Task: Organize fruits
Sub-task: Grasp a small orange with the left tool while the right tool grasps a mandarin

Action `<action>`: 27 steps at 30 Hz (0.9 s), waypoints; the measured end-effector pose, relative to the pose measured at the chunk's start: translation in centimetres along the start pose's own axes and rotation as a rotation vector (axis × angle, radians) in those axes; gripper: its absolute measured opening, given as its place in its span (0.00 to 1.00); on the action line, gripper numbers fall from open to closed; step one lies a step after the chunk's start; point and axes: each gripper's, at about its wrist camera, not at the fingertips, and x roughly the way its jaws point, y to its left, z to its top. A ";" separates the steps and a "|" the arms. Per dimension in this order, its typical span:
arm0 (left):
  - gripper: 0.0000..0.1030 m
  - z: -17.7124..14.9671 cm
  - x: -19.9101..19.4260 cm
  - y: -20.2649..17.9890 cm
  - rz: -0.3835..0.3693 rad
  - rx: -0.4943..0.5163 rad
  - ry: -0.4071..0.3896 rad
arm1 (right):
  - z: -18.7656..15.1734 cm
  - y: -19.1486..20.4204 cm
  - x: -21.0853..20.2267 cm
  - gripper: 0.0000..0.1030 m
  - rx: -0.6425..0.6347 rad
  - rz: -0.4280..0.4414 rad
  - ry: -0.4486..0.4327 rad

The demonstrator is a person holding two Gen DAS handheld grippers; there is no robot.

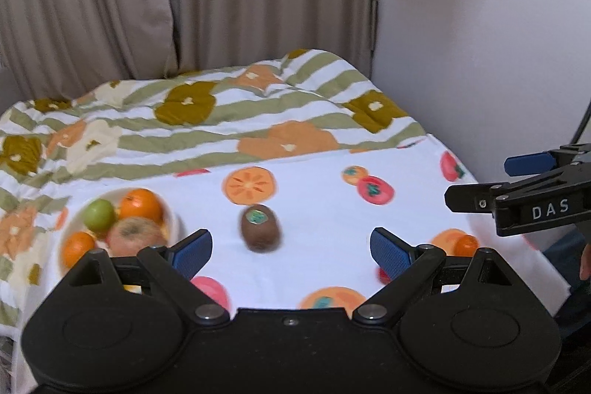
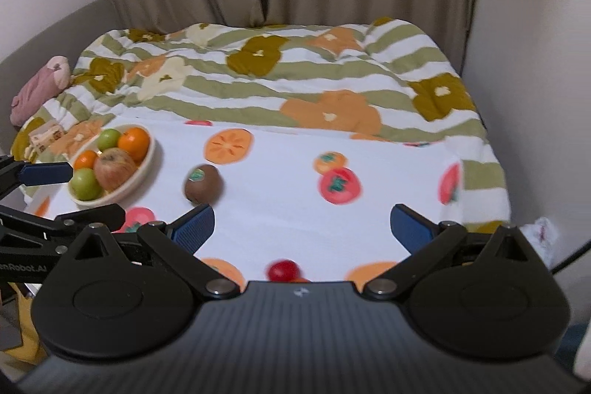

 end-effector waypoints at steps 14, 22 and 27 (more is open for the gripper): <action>0.92 -3.4 4.5 -7.8 -0.102 0.173 0.016 | -5.2 -5.5 2.0 1.00 0.000 -0.020 0.048; 0.81 -5.8 8.8 -12.3 -0.163 0.378 0.025 | -6.9 -7.0 5.4 0.95 -0.008 0.004 0.086; 0.64 -6.5 10.7 -13.9 -0.177 0.468 0.038 | -7.7 -7.4 7.0 0.84 -0.025 0.021 0.110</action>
